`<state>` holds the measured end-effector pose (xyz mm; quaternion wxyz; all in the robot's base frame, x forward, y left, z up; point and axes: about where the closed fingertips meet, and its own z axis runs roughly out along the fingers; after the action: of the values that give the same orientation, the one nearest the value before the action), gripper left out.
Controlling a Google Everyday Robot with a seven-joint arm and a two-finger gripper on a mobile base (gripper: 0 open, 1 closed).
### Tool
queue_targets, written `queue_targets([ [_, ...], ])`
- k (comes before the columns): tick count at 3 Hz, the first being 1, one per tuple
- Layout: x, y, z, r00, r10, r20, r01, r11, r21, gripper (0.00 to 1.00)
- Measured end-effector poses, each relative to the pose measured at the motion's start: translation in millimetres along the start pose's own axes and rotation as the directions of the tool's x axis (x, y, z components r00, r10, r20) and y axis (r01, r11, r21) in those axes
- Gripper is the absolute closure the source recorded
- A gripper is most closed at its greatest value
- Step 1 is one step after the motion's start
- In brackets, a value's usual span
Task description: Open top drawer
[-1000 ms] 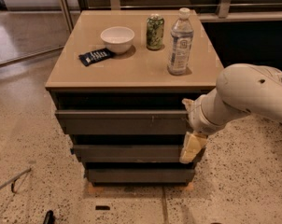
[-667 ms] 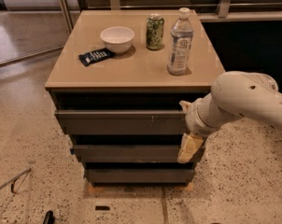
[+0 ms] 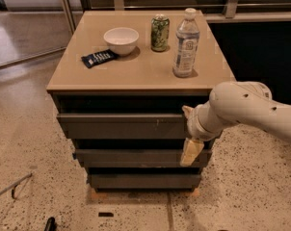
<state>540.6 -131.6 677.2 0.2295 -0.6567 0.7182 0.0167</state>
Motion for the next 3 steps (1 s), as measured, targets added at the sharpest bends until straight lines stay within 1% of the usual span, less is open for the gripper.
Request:
queue_targets([
  [1, 1.4, -10.2, 12.1, 1.000, -0.008, -0.002, 0.008, 0.9999, 0.006, 0.00],
  [2, 4.1, -34.1, 34.3, 1.000, -0.012, -0.008, 0.012, 0.9999, 0.008, 0.00],
  [3, 4.0, -34.1, 34.3, 1.000, -0.012, -0.008, 0.012, 0.9999, 0.008, 0.00],
])
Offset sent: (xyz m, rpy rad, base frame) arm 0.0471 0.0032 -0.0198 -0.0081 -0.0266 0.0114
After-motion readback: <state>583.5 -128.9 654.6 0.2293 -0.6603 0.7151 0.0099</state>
